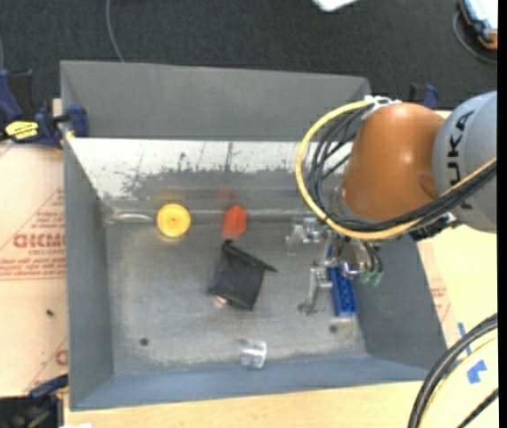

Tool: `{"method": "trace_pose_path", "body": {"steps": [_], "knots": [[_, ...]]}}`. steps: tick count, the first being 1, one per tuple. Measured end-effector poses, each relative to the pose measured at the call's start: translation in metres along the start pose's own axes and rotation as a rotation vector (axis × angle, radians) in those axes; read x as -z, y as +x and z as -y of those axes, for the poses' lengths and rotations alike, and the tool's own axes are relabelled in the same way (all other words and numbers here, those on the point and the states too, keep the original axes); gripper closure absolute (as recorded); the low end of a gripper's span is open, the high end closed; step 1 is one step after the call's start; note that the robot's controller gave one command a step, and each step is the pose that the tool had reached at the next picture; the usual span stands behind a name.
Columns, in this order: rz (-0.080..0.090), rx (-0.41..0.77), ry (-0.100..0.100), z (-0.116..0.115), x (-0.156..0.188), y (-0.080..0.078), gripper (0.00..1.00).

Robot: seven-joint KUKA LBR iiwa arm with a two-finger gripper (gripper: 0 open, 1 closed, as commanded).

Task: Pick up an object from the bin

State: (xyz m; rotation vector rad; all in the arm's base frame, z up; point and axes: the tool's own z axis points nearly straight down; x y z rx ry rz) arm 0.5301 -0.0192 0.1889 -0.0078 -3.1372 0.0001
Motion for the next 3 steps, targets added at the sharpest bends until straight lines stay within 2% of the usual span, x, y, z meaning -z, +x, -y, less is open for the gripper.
{"method": "trace_pose_path", "body": {"steps": [1, 2, 3], "knots": [[0.003, 0.000, 0.000, 0.000, 0.003, 0.000, 0.00], [0.010, 0.169, 0.002, -0.009, -0.022, -0.066, 0.00], [0.006, 0.087, 0.000, -0.060, -0.056, -0.025, 0.00]]}}
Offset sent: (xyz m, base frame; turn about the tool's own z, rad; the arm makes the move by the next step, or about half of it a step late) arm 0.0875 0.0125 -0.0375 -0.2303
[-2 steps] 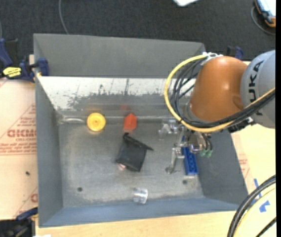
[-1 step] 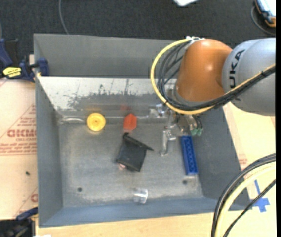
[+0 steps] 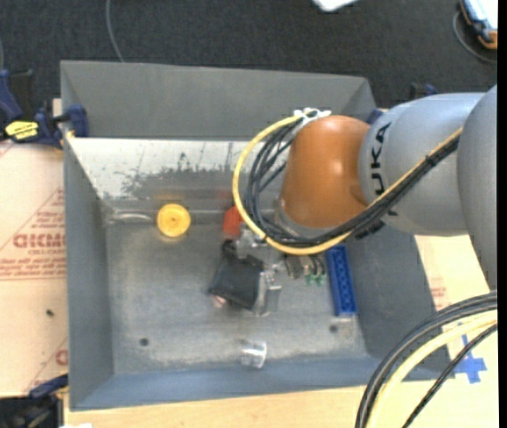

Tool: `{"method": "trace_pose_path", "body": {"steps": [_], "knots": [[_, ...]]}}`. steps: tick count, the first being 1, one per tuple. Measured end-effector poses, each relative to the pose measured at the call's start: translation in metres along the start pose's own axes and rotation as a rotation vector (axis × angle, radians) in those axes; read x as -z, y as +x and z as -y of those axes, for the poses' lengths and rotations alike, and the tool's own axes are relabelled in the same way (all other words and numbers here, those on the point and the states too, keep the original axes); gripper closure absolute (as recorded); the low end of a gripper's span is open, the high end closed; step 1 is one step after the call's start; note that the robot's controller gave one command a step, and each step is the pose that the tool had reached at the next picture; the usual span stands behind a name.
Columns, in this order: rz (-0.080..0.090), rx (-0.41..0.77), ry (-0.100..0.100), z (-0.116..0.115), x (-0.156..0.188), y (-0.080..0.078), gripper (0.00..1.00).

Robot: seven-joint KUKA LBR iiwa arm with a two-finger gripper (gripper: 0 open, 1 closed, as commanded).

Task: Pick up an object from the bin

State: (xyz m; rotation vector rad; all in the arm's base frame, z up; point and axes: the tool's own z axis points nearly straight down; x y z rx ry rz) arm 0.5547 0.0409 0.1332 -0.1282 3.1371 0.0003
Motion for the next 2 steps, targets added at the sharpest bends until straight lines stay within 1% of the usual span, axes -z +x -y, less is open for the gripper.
{"method": "trace_pose_path", "body": {"steps": [1, 2], "knots": [[0.007, -0.019, 0.001, -0.021, -0.021, -0.031, 0.00], [0.004, 0.233, 0.001, -0.003, -0.055, -0.028, 0.00]]}}
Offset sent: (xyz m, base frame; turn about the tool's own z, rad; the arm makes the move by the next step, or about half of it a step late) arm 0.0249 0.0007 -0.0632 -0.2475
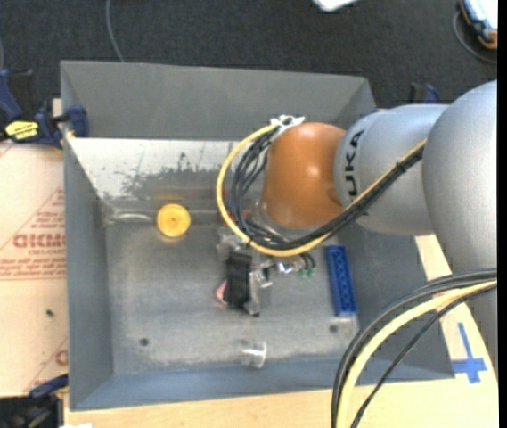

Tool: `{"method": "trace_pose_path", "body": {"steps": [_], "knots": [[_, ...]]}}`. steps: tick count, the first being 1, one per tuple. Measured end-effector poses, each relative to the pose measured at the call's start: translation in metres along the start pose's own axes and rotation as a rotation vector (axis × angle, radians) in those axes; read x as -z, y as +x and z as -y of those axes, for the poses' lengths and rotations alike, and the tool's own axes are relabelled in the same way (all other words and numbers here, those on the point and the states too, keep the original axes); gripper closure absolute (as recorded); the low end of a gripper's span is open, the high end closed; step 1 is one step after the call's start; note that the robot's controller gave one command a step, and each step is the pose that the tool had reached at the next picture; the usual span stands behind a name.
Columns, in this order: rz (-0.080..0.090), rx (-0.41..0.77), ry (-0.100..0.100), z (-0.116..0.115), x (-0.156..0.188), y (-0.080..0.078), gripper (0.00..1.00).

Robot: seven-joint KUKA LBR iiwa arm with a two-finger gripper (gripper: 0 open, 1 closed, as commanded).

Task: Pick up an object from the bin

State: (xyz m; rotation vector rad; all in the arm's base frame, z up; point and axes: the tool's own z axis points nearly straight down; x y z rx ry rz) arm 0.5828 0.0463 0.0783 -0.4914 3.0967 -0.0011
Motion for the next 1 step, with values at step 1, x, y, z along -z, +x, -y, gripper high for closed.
{"method": "trace_pose_path", "body": {"steps": [1], "knots": [[0.007, 0.119, 0.002, 0.0075, -0.0076, -0.0047, 0.00]]}}
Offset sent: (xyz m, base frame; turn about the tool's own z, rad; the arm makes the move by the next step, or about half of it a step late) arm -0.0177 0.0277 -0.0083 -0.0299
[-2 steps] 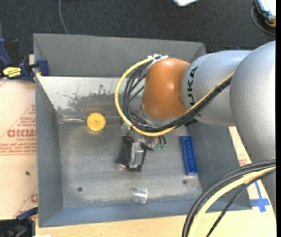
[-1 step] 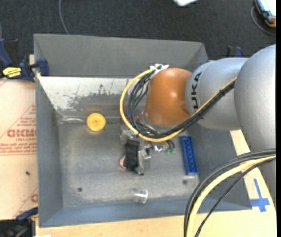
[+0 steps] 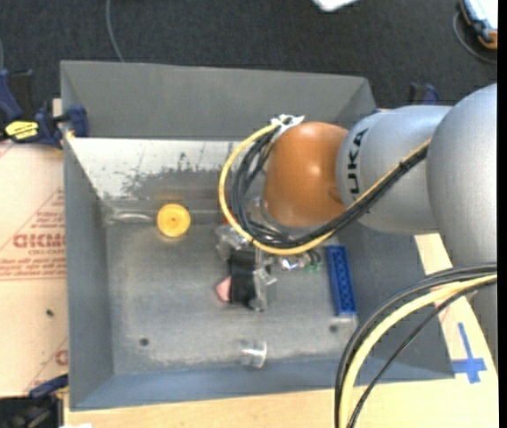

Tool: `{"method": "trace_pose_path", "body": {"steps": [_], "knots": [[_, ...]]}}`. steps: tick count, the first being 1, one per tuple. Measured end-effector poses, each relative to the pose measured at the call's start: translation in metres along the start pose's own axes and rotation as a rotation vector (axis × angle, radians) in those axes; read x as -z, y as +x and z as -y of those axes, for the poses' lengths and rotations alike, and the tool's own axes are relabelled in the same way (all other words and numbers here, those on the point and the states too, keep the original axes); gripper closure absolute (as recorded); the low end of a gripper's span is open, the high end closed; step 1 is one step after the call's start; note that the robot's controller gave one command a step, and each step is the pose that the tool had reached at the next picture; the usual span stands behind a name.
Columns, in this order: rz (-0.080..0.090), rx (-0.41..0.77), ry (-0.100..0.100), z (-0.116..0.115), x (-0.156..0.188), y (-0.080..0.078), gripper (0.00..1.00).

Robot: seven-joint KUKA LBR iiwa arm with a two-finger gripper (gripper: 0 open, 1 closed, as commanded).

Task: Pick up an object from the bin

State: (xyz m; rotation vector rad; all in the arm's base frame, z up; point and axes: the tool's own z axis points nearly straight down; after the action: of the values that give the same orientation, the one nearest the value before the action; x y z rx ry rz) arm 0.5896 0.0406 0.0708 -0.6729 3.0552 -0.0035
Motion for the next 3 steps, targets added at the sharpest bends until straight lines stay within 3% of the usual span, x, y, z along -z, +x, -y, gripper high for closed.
{"method": "trace_pose_path", "body": {"steps": [1, 2, 3], "knots": [[0.000, -0.090, -0.001, -0.0396, 0.0015, 0.0063, 1.00], [-0.002, -0.090, -0.002, -0.0399, 0.0005, 0.0070, 0.00], [-0.002, -0.089, -0.002, -0.0400, 0.0005, 0.0070, 0.00]]}}
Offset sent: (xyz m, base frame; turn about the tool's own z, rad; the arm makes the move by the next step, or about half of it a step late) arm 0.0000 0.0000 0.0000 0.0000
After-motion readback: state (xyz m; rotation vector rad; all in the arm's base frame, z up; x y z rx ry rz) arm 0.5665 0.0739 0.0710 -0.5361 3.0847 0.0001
